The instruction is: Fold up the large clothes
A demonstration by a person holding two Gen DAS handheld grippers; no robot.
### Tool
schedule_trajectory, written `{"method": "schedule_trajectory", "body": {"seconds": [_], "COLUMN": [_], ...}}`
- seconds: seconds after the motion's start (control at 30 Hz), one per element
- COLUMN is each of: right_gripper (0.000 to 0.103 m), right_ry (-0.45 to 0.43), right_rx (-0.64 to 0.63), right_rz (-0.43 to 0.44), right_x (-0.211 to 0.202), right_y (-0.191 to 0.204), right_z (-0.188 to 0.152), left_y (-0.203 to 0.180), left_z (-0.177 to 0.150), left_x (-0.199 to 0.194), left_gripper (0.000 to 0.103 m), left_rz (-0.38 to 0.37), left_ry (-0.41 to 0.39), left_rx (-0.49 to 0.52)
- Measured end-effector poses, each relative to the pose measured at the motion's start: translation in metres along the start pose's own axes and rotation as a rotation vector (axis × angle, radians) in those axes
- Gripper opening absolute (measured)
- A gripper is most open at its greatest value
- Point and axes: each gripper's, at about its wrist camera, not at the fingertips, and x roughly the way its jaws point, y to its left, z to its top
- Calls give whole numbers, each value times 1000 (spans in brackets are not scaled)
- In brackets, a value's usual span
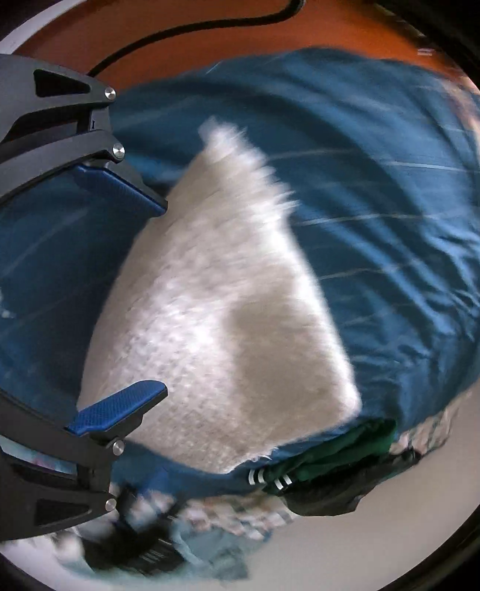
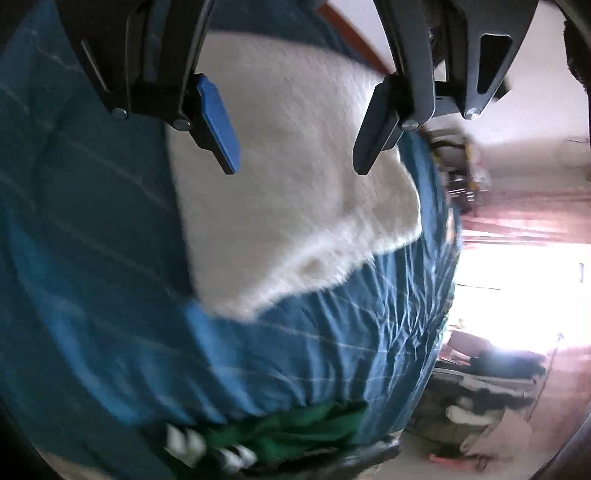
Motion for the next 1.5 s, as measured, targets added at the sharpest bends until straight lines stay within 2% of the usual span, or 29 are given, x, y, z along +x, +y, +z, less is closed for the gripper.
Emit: {"method": "schedule_trajectory", "body": {"seconds": [0.07,0.17,0.23,0.27,0.3,0.37,0.43,0.53,0.57,0.6,0.7,0.9,1.07,1.27,1.37,1.5], "right_gripper": [71,72,73,73,74,79,80,81,77,65,53,49,49,49,49,49], "right_ry": [21,84,136,162,185,216,240,222,209,175,105,26,-58,-230,-326,-454], "right_rx": [35,77,72,65,56,35,28,3,3,4,44,136,178,221,239,250], "right_rz": [49,138,178,214,258,347,413,431,426,427,436,515,552,595,598,614], "right_x": [6,30,57,70,82,102,125,142,144,140,123,75,35,-16,-36,-62], "right_y": [-33,-76,-91,-95,-96,-95,-92,-78,-73,-67,-54,-11,26,69,89,94], "right_z": [-8,-10,-8,-7,-5,0,6,11,11,10,0,-21,-10,53,101,171], "left_y": [11,30,40,42,40,33,28,28,29,30,26,-1,-44,-136,-193,-269], "left_z": [1,8,12,17,20,24,25,31,32,35,45,75,119,209,264,327], "left_x": [20,43,44,43,42,38,37,37,36,34,25,-18,-52,-67,-62,-42], "left_gripper": [90,87,60,37,29,24,24,24,24,24,23,23,23,23,23,23], "left_rz": [-47,-66,-76,-91,-93,-80,-67,-49,-44,-39,-20,-13,-59,-166,-234,-303], "left_ry": [6,-36,-100,-115,-120,-134,-128,-116,-116,-116,-108,-95,-80,-85,-96,-101], "left_rx": [-70,-163,-198,-198,-183,-139,-107,-91,-87,-80,-51,58,143,301,362,452]}}
